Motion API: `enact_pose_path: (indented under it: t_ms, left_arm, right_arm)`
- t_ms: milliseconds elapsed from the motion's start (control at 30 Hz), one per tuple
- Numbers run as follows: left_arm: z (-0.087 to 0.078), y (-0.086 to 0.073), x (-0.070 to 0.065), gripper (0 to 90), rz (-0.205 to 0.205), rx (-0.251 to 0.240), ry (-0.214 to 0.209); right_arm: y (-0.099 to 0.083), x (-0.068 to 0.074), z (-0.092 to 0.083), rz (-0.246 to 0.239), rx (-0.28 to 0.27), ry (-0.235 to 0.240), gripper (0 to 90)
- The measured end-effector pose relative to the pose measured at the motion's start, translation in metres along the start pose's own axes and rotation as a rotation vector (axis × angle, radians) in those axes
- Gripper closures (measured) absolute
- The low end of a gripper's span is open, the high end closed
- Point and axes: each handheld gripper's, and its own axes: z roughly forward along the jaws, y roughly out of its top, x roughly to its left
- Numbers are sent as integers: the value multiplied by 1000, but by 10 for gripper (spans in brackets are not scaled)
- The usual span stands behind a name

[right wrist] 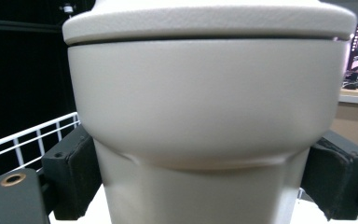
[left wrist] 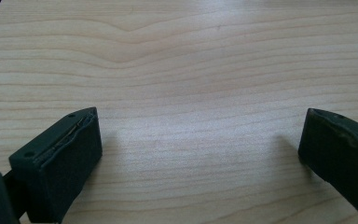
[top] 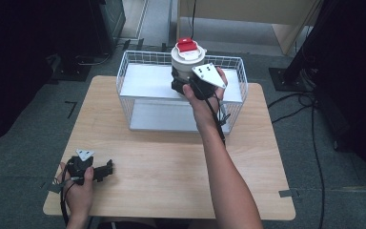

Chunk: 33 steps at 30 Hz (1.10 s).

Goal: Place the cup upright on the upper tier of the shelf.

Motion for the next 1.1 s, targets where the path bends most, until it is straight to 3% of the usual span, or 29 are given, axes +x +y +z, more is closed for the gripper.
enact_pose_path:
  t_ms: [467,600,833,1100]
  left_arm:
    - [0,0,0,0,-2,-1,0]
    - [0,0,0,0,-2,-1,0]
    - [0,0,0,0,-1,-1,0]
    - [0,0,0,0,1,-1,1]
  right_arm:
    - [10,-13,34,-3,18,-30,117]
    - [6,-17,37,19,29,-33,117]
    - [1,-20,39,12,38,-38,117]
    - [-2,-24,35,53,40,-29,114]
